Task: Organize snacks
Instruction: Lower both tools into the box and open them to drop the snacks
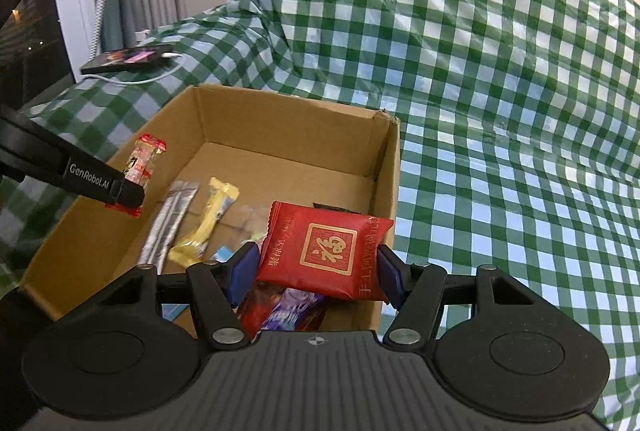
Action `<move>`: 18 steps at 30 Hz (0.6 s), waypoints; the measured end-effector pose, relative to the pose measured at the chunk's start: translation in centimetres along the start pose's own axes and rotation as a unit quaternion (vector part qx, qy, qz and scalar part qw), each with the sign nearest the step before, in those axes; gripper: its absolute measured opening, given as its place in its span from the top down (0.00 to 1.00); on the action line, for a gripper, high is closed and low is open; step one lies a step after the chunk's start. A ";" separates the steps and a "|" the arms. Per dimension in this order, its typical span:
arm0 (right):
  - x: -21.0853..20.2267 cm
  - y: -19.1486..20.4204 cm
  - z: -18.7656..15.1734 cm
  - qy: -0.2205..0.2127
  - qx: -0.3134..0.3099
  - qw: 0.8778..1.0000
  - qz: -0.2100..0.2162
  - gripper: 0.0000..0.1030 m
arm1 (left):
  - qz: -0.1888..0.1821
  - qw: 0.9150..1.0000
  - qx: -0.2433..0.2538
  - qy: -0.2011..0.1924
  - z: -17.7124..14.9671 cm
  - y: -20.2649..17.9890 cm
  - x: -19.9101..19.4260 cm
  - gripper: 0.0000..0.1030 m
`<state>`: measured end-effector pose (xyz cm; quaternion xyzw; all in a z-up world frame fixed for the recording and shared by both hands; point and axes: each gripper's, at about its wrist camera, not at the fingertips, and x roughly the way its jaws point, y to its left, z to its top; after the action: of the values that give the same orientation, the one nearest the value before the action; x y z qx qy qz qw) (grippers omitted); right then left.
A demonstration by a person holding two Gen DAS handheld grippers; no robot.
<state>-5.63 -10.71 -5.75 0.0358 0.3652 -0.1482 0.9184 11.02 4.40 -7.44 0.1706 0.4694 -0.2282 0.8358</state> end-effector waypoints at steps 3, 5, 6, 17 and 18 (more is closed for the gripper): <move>1.7 -0.4 0.4 0.005 -0.001 1.000 0.002 0.36 | 0.002 1.000 0.003 0.008 0.7 0.0 1.6 0.82; 2.6 -0.6 0.7 0.006 -0.004 1.000 0.004 0.36 | 0.003 1.000 0.005 0.012 1.0 0.1 2.6 0.82; 3.1 -0.6 0.8 0.006 -0.006 1.000 0.004 0.36 | 0.005 1.000 0.007 0.014 1.1 0.2 2.9 0.82; 5.8 -0.7 1.8 -0.002 -0.025 1.000 0.012 0.08 | 0.005 1.000 0.024 0.005 2.1 0.6 4.6 0.32; 5.7 -0.6 1.9 -0.006 -0.029 1.000 0.008 0.06 | 0.014 1.000 0.021 -0.004 2.0 0.7 4.1 0.03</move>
<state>-0.63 -12.97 -8.20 0.0115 0.3638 -0.1304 0.9222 14.72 3.07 -9.95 0.1939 0.4583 -0.2269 0.8372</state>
